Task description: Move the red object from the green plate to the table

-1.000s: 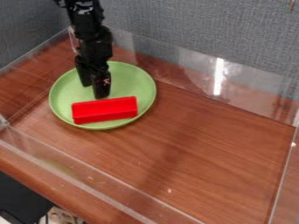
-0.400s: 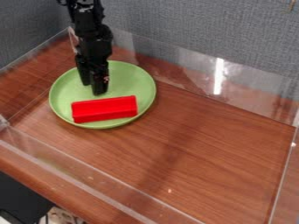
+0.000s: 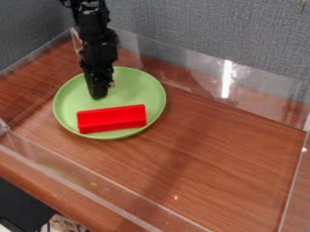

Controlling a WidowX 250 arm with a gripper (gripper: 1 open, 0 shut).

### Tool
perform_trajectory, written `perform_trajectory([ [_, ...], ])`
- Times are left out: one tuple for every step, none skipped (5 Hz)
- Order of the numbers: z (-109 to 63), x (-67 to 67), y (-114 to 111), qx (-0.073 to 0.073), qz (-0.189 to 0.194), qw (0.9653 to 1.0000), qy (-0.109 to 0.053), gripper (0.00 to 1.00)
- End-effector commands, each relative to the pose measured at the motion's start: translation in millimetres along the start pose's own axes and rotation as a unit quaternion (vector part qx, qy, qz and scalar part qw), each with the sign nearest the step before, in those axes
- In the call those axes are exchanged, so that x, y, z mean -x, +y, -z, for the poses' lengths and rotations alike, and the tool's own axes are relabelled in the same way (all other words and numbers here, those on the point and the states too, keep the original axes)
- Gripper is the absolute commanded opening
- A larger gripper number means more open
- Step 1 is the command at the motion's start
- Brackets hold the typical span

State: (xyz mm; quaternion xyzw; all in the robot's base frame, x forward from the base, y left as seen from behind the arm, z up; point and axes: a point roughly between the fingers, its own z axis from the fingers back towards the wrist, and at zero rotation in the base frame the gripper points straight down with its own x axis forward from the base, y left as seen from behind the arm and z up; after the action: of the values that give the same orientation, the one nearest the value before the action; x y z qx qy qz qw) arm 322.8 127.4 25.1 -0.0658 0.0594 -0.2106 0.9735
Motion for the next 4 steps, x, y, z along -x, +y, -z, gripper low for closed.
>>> perform_trajectory([
  [-24.1,-1.8,-5,-0.014,0.009,0.9998,-0.012,0.00],
  [-19.3,-5.2,-3,-0.005,-0.001,1.0000,-0.008,0.00],
  [-14.2,-9.0,0,0.002,-0.011,0.9999,-0.005,1.00],
  [-11.6,-8.6,-5,0.005,0.009,0.9999,0.003,1.00],
])
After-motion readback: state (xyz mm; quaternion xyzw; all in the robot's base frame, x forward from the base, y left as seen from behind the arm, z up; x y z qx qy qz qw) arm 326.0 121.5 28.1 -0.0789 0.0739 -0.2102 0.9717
